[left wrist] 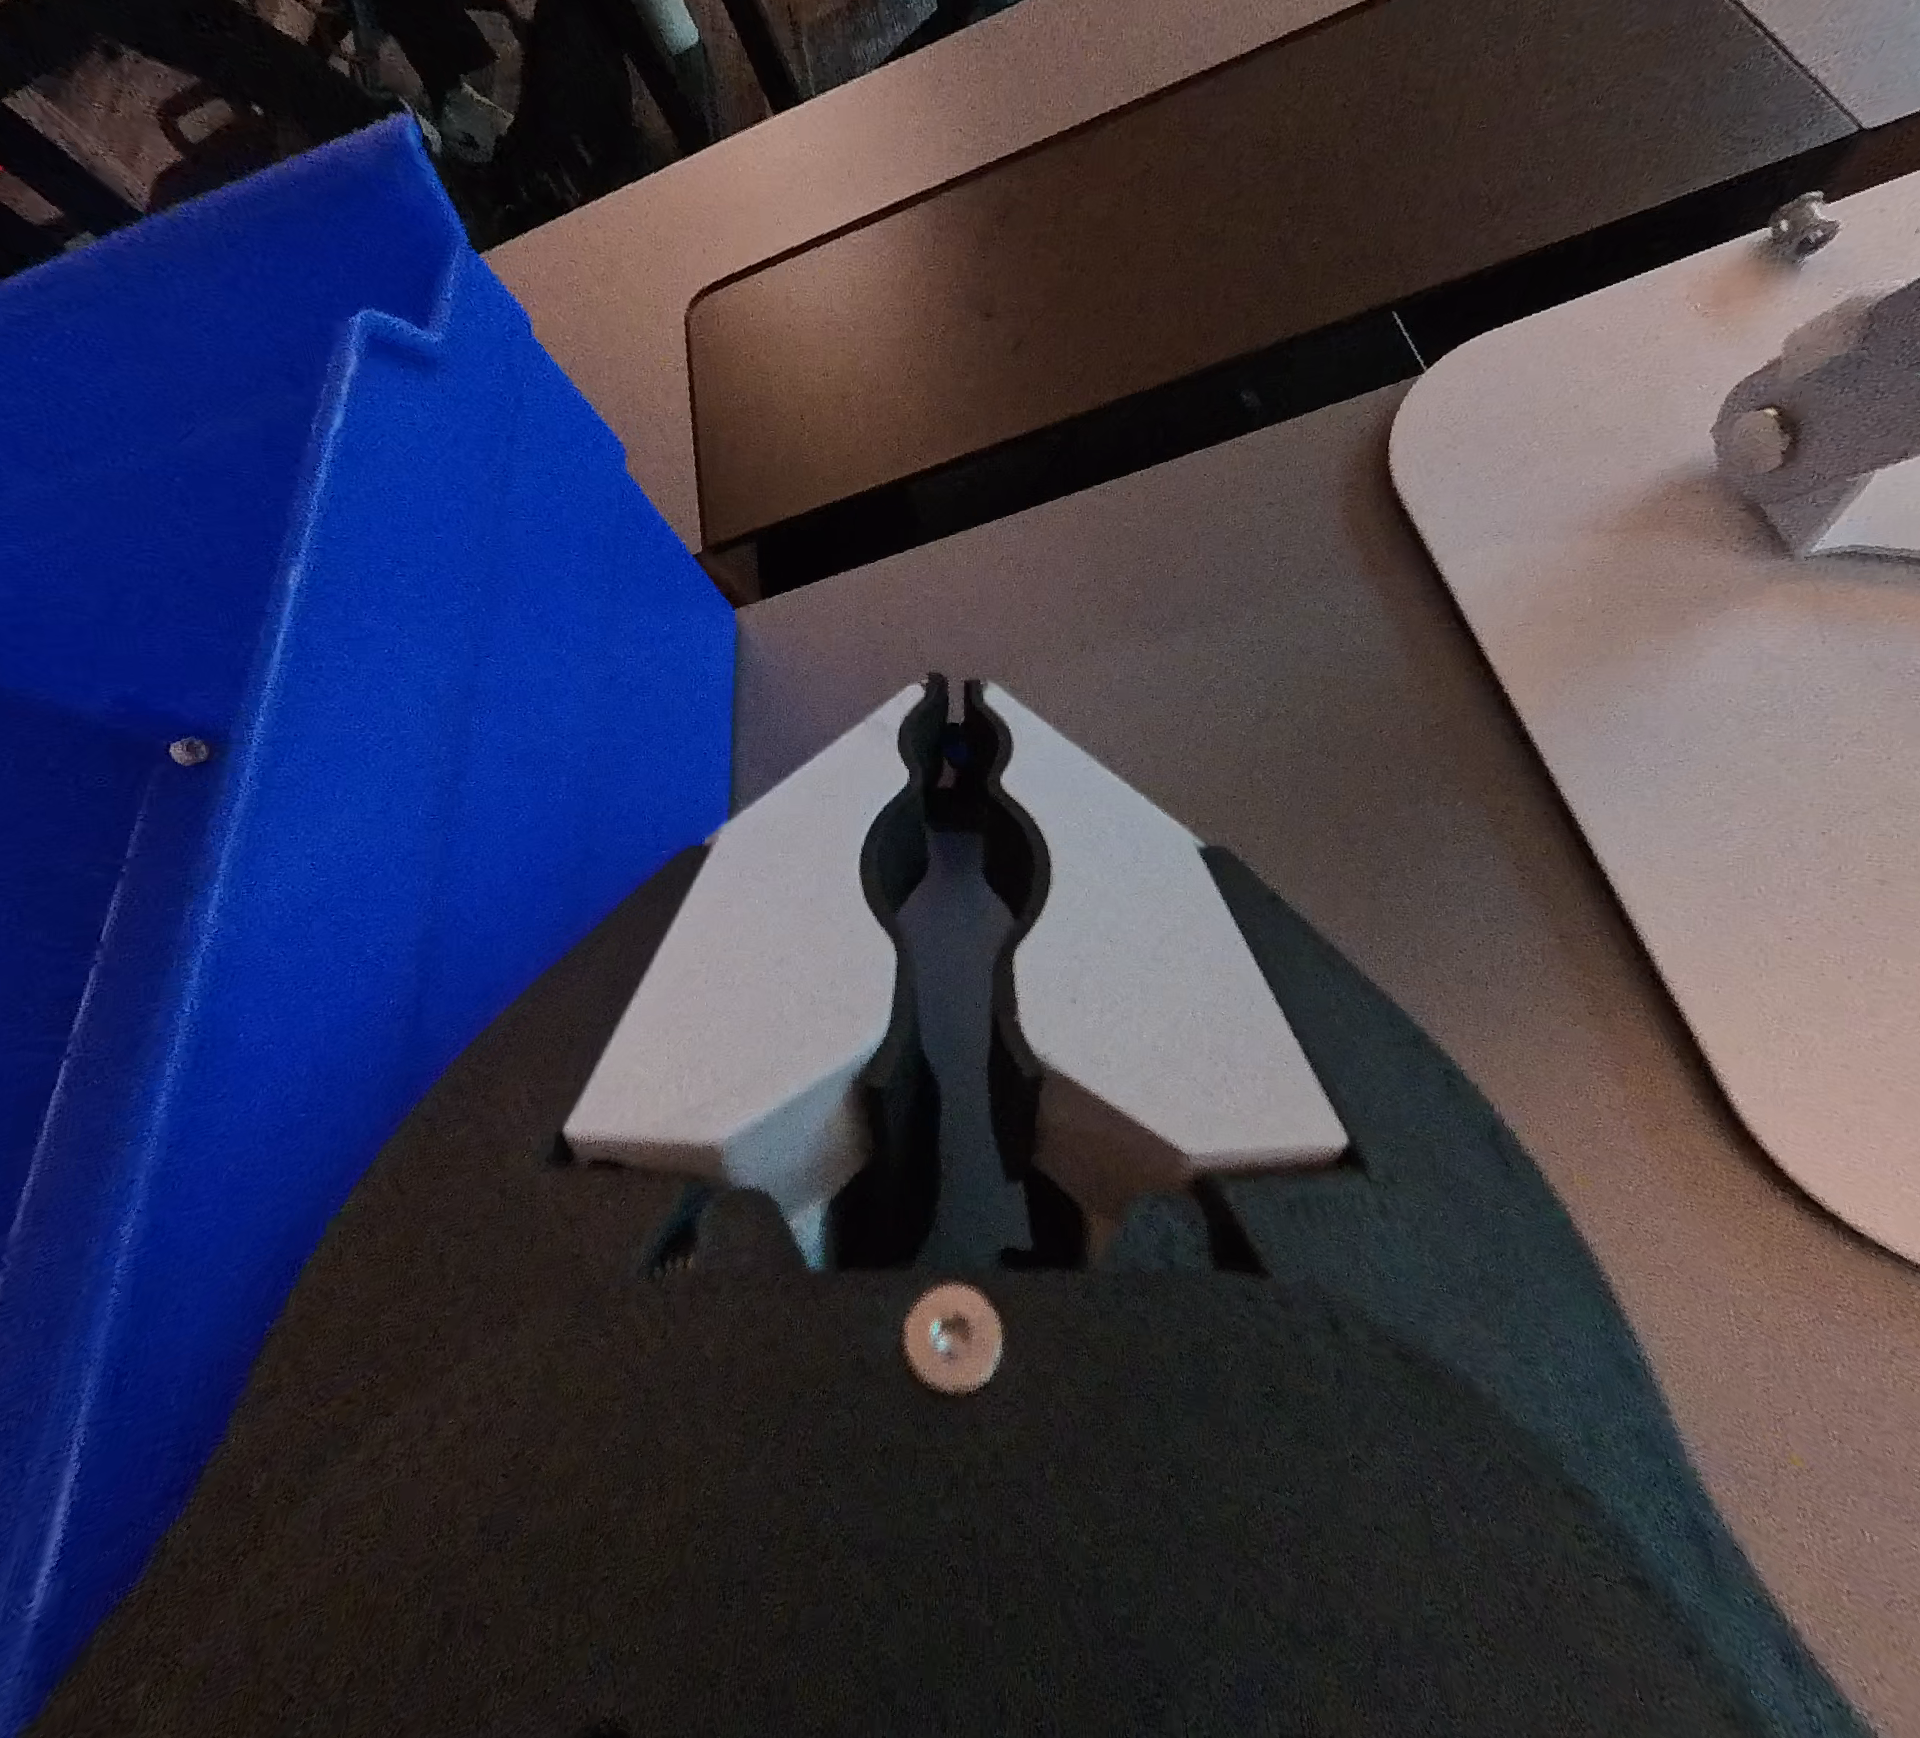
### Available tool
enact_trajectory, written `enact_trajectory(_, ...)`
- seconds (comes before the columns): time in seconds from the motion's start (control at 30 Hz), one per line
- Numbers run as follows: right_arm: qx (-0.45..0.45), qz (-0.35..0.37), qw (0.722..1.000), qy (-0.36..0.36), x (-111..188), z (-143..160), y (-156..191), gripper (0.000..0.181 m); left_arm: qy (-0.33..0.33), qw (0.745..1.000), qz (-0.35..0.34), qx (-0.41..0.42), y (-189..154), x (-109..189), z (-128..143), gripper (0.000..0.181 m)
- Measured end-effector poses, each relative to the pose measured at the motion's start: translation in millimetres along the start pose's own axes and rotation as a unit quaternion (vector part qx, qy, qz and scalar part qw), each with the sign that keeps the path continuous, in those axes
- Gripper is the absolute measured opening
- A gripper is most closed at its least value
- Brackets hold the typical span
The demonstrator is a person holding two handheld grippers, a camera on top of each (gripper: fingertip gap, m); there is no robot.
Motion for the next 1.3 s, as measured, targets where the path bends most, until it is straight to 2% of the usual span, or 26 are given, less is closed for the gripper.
enact_trajectory(0.2, 0.011, -0.001, 1.000, 0.000, 1, -4, 3, 0.000, 0.026, 0.999, 0.028, 0.026, -20, 25, 8, 0.001)
enact_trajectory(0.33, 0.021, -0.003, 1.000, 0.002, 2, -6, 6, 0.000, 0.047, 0.993, 0.094, 0.055, -54, 70, 20, 0.000)
enact_trajectory(0.43, 0.026, -0.008, 1.000, 0.000, 2, -9, 10, 0.000, 0.078, 0.984, 0.156, 0.039, -87, 115, 31, 0.005)
enact_trajectory(0.5, 0.030, -0.010, 0.999, 0.000, 2, -10, 11, 0.000, 0.059, 0.992, 0.112, 0.003, -77, 131, 26, 0.026)
enact_trajectory(0.57, 0.033, -0.013, 0.999, 0.001, 1, -11, 13, 0.000, 0.033, 0.998, 0.046, -0.010, -55, 135, 21, 0.044)
enact_trajectory(0.7, 0.038, -0.016, 0.999, 0.001, 1, -12, 15, 0.000, 0.042, 0.998, -0.012, 0.044, -23, 108, 37, 0.074)
enact_trajectory(0.73, 0.038, -0.016, 0.999, 0.003, 1, -11, 15, 0.000, 0.042, 0.997, -0.016, 0.068, -17, 99, 39, 0.075)
enact_trajectory(0.83, 0.036, -0.019, 0.999, 0.003, 0, -11, 16, 0.000, 0.043, 0.995, -0.049, 0.076, 2, 78, 42, 0.062)
enact_trajectory(1.03, 0.033, -0.026, 0.999, 0.006, -2, -9, 18, 0.000, 0.080, 0.990, -0.087, 0.078, 15, 49, 43, 0.038)
enact_trajectory(1.13, 0.034, -0.026, 0.999, 0.006, -2, -9, 18, 0.000, 0.091, 0.988, -0.094, 0.081, 19, 43, 45, 0.006)
enact_trajectory(1.3, 0.035, -0.023, 0.999, 0.003, -1, -11, 17, 0.000, 0.099, 0.991, -0.065, 0.068, 5, 54, 46, 0.006)
Point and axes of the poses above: each gripper's, where its closed fingertips meet, x back along the fingers, z out of its underside, y = z × x across the jaws, the point moved 2 cm from there along x, back along the fingers, and after that the axes turned 10 degrees about -y, right-handed, at the moved point
